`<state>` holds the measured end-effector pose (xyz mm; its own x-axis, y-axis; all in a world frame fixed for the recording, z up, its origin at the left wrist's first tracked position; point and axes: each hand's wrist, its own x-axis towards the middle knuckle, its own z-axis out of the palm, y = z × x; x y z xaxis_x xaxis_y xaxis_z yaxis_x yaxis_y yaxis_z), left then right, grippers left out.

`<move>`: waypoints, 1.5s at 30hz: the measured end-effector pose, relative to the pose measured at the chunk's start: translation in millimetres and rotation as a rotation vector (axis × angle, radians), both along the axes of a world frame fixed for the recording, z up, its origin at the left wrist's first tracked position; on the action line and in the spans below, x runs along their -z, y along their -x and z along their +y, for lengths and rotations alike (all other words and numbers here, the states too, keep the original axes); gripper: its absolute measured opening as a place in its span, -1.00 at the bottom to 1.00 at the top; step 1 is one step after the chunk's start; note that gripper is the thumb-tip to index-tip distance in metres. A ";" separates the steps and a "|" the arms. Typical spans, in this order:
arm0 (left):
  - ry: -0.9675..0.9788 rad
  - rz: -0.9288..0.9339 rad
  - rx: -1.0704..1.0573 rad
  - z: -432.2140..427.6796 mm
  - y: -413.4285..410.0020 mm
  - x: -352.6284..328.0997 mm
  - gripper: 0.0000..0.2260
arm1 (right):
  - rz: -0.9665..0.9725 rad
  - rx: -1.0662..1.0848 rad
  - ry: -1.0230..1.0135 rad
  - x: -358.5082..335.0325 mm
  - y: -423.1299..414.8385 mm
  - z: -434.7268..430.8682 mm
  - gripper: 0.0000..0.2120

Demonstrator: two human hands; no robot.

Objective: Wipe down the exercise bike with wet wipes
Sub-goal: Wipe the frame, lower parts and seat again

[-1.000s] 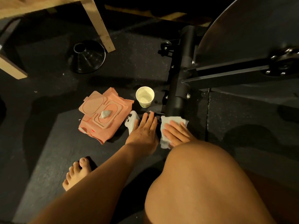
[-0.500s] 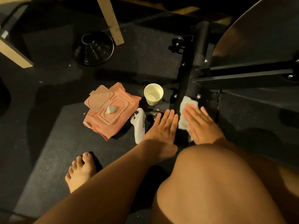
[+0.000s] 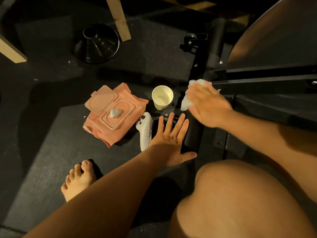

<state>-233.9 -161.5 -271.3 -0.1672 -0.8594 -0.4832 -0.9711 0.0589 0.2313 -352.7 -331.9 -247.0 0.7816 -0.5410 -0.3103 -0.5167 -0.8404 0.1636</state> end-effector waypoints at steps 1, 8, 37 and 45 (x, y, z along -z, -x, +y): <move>-0.001 0.002 -0.001 -0.5 -0.7 0.4 -0.06 | 0.029 0.043 0.048 -0.5 -9.3 -15.4 -0.39; 0.031 0.030 -0.030 2.1 -1.6 7.6 -0.06 | -0.043 0.075 -0.005 0.7 6.7 35.0 -0.44; 0.070 0.160 -0.052 -28.5 11.1 -0.8 0.01 | -0.100 0.952 -0.027 20.9 -94.8 -131.9 -0.25; 0.210 0.232 -0.132 -27.6 15.2 20.8 -0.06 | -0.267 1.062 0.082 37.7 -121.9 -193.0 -0.22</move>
<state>-249.1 -189.0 -292.1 -0.1327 -0.9578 -0.2551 -0.8965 0.0062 0.4430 -230.8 -524.9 -284.7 -0.0578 -0.9895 -0.1325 -0.9978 0.0617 -0.0255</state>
